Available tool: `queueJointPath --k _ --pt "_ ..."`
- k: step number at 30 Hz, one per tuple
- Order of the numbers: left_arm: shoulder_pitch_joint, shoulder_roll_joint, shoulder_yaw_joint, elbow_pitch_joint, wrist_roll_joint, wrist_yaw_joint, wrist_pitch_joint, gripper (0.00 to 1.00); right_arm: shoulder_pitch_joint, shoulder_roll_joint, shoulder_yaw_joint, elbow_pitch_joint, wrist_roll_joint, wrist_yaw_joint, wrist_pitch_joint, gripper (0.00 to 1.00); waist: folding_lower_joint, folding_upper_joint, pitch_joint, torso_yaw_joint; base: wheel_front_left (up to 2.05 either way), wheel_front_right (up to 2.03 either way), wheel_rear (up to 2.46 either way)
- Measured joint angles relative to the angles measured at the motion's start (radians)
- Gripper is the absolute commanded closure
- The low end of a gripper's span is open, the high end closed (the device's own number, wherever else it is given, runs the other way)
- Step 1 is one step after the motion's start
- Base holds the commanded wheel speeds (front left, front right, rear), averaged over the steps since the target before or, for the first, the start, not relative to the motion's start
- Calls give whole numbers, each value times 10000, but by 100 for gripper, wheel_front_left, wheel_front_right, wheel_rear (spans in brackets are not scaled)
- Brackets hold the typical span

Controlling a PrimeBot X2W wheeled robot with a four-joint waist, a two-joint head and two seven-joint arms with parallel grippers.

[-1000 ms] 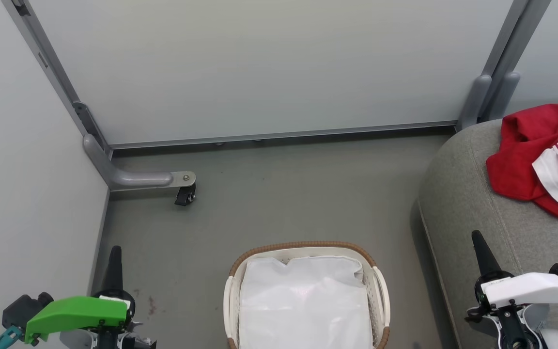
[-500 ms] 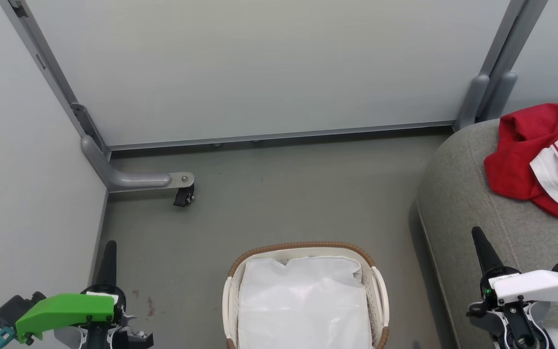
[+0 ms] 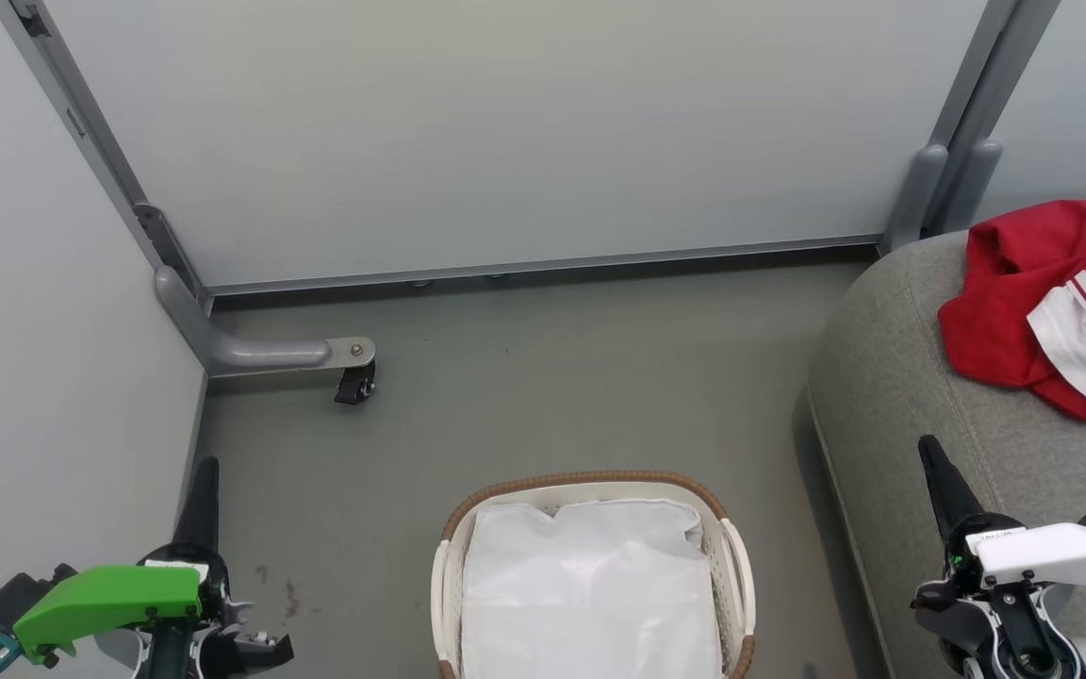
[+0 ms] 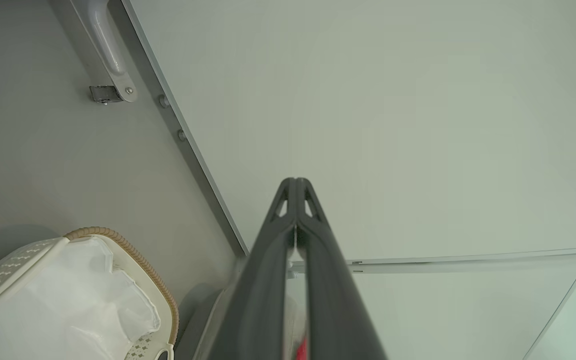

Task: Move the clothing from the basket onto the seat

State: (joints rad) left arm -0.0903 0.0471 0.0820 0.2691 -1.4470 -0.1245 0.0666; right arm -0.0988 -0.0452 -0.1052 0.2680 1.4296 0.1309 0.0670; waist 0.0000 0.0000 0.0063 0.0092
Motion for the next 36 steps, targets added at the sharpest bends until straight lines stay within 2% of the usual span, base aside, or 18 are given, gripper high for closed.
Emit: queueJointPath --k 25,36 --pt "-104 2 305 -217 -1557 -31 464 100 -48 -17 -77 -207 1733 -2 458 100 0 0 -30 -88 0 0 0" --pt "-129 2 324 -244 -1641 -31 468 100 -51 -19 -82 -222 1818 -2 474 100 0 0 -32 -93 0 0 0"
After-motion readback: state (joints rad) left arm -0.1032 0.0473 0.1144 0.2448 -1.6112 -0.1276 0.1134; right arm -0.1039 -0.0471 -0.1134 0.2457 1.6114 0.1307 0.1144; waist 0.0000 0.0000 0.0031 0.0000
